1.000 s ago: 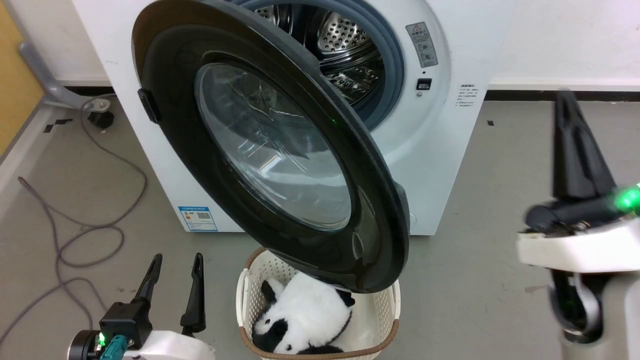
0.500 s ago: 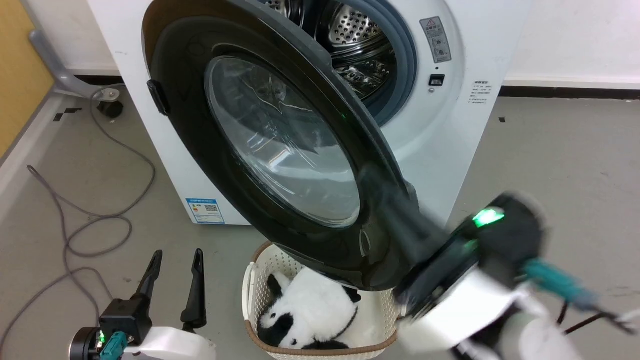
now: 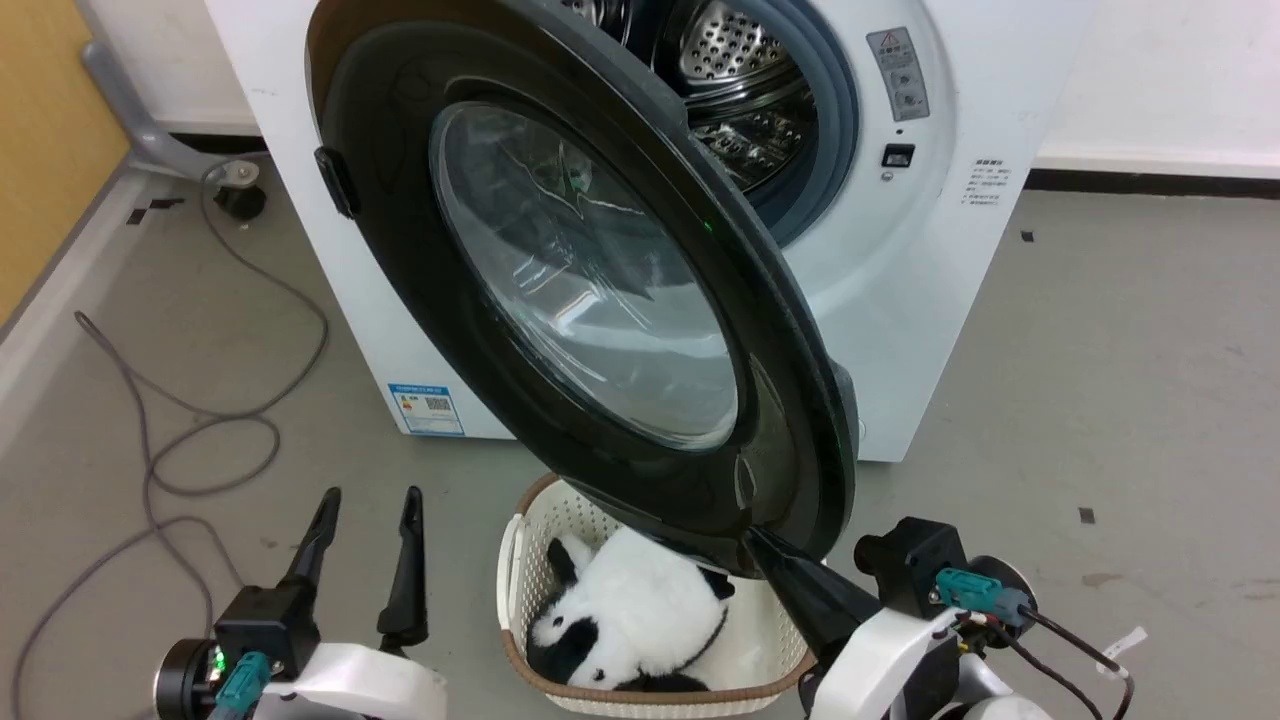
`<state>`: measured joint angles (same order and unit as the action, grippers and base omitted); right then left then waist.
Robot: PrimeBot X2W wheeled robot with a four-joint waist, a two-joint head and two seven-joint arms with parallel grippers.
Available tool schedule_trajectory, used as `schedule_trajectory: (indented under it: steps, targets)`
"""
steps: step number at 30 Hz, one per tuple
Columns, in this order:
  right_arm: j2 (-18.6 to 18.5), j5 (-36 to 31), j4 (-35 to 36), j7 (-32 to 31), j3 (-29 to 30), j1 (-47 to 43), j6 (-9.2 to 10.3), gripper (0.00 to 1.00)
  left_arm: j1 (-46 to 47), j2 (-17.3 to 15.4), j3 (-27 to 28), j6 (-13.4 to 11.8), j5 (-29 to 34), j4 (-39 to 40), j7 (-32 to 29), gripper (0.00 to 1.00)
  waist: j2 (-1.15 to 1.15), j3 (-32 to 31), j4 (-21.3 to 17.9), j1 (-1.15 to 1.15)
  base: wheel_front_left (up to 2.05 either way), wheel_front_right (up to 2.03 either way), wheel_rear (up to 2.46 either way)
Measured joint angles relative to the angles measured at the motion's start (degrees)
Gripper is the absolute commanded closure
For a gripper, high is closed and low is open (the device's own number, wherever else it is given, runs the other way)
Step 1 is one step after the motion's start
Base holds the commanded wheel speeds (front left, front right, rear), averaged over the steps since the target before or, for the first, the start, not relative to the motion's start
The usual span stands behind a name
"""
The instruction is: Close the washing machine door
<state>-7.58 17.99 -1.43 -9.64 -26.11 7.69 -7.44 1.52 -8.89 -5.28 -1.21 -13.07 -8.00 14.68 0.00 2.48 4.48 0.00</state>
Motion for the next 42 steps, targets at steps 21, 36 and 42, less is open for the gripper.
schedule_trajectory:
  steps: [21, 36, 42]
  targets:
    - [1.34, -1.46, -19.05, 11.60, 6.95, 15.36, -0.14, 1.00, 3.40, 2.33, -1.11, 0.89, 1.38, 0.04, 0.00, 0.00, 0.00, 5.05, 1.14, 0.00, 0.00, 0.00, 0.00]
    - [0.18, -0.66, -33.16, 18.01, 13.65, 36.35, -0.14, 1.00, 7.99, 4.71, -1.76, 1.32, 1.90, 1.85, 0.00, 0.00, 0.00, 12.74, 2.86, 0.00, 0.00, 0.00, 0.00]
    - [-1.23, -0.68, -39.92, 20.46, 14.60, 44.91, -0.15, 1.00, 9.50, 5.33, -2.27, 1.31, 2.07, 2.40, 0.00, 0.00, 0.00, 16.34, 3.91, 0.01, 0.00, 0.00, 0.00]
